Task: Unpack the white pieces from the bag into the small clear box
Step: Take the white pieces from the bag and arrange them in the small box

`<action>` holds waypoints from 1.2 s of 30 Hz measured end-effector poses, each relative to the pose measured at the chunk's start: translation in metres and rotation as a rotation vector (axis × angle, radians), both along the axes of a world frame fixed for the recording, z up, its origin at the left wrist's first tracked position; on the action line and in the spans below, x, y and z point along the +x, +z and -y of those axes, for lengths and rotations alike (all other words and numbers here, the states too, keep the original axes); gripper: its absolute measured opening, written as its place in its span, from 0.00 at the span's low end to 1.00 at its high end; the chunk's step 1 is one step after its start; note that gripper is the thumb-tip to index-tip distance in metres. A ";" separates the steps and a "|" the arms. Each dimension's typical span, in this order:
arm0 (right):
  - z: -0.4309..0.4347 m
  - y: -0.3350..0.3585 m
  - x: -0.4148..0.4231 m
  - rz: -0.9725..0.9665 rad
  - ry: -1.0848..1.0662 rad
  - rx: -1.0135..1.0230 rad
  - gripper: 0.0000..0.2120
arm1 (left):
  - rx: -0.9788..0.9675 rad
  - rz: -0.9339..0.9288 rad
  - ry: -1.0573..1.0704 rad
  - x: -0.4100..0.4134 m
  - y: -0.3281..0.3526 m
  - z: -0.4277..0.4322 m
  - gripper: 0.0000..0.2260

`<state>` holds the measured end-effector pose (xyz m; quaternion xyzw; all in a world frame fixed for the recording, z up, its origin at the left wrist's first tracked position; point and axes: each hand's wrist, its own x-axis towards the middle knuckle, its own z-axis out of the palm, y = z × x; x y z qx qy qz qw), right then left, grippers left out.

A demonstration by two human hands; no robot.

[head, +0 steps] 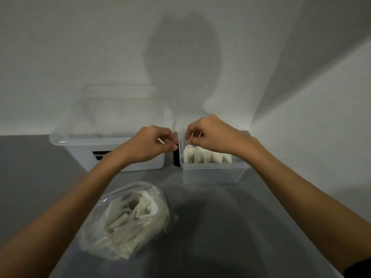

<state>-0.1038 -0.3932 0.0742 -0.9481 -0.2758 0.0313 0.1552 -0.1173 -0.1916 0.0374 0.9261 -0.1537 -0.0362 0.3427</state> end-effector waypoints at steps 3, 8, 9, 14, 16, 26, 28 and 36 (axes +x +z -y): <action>-0.039 -0.013 -0.026 -0.038 0.082 0.074 0.07 | -0.029 -0.074 0.070 -0.034 -0.008 -0.044 0.06; -0.101 -0.058 -0.061 -0.155 0.204 0.082 0.08 | 0.027 -0.125 0.114 -0.077 -0.033 -0.092 0.04; -0.112 -0.071 -0.064 -0.170 0.214 0.064 0.09 | 0.045 -0.147 0.111 -0.082 -0.040 -0.099 0.04; -0.152 -0.129 -0.076 -0.259 0.174 -0.058 0.08 | 0.135 -0.198 0.081 -0.099 -0.079 -0.120 0.03; -0.160 -0.143 -0.080 -0.295 0.171 -0.124 0.07 | 0.129 -0.203 0.077 -0.103 -0.087 -0.122 0.03; -0.143 -0.139 -0.086 -0.372 0.015 0.115 0.05 | -0.076 -0.156 0.153 -0.115 -0.094 -0.134 0.06; -0.134 -0.132 -0.088 -0.475 -0.082 0.298 0.03 | -0.139 -0.129 0.182 -0.114 -0.091 -0.137 0.06; -0.125 -0.116 -0.102 -0.841 -0.297 0.935 0.04 | -0.454 -0.125 0.233 -0.115 -0.069 -0.130 0.08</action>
